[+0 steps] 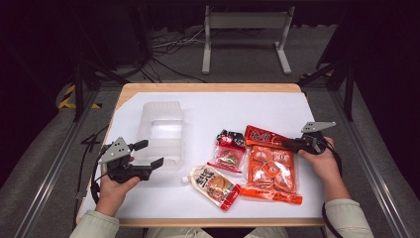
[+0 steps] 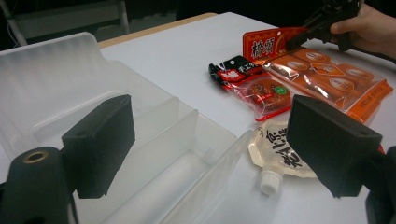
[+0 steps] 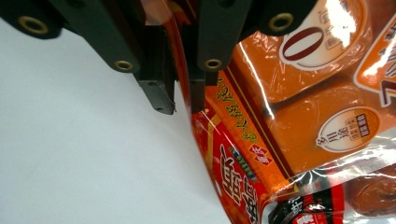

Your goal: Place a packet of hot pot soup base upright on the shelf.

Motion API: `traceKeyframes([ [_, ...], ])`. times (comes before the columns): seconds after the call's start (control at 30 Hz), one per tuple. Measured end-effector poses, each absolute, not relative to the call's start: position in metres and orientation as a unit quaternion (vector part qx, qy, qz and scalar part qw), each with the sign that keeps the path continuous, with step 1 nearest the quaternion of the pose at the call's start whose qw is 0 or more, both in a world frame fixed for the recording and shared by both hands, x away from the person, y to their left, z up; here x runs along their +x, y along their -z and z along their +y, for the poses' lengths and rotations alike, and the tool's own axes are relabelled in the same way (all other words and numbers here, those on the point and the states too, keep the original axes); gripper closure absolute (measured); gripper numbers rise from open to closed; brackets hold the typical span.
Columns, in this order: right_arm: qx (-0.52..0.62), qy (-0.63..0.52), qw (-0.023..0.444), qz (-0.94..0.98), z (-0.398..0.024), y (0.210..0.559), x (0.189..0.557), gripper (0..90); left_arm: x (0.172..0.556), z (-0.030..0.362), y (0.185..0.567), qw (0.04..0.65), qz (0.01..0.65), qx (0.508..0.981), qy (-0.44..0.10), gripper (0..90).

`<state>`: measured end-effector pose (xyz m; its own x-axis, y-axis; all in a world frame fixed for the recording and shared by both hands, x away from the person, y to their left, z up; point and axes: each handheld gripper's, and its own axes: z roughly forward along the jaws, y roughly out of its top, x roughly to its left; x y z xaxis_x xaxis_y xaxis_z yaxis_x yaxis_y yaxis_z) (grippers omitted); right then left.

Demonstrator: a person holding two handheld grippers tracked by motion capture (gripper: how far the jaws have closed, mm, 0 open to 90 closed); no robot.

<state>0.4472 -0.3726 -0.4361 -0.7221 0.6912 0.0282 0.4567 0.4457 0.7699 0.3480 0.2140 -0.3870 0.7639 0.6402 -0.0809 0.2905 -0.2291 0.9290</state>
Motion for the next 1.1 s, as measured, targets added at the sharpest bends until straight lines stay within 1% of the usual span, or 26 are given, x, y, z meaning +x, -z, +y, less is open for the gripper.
traceKeyframes([
  [0.03, 0.339, -0.400, 0.155, 0.837, -0.372, 0.436, 0.447, 85.9, 0.348, 0.214, 0.387, 0.542, 0.304, 0.767, -0.162, 16.2],
  [0.13, 0.338, -0.407, 0.158, 0.833, -0.373, 0.435, 0.447, 88.1, 0.348, 0.214, 0.386, 0.543, 0.304, 0.766, -0.161, 16.0],
  [0.3, 0.354, -0.422, 0.157, 0.820, -0.376, 0.432, 0.445, 90.0, 0.349, 0.214, 0.385, 0.545, 0.299, 0.766, -0.162, 16.0],
  [0.53, 0.370, -0.435, 0.152, 0.806, -0.381, 0.412, 0.437, 90.0, 0.350, 0.209, 0.385, 0.548, 0.298, 0.766, -0.156, 16.0],
  [0.73, 0.370, -0.454, 0.162, 0.794, -0.384, 0.390, 0.426, 90.0, 0.350, 0.207, 0.382, 0.551, 0.293, 0.765, -0.156, 16.0],
  [0.93, 0.374, -0.468, 0.161, 0.785, -0.385, 0.366, 0.415, 90.0, 0.348, 0.201, 0.379, 0.549, 0.290, 0.768, -0.156, 16.5],
  [1.1, 0.377, -0.465, 0.174, 0.782, -0.388, 0.353, 0.408, 90.0, 0.348, 0.196, 0.377, 0.550, 0.290, 0.768, -0.155, 16.8],
])
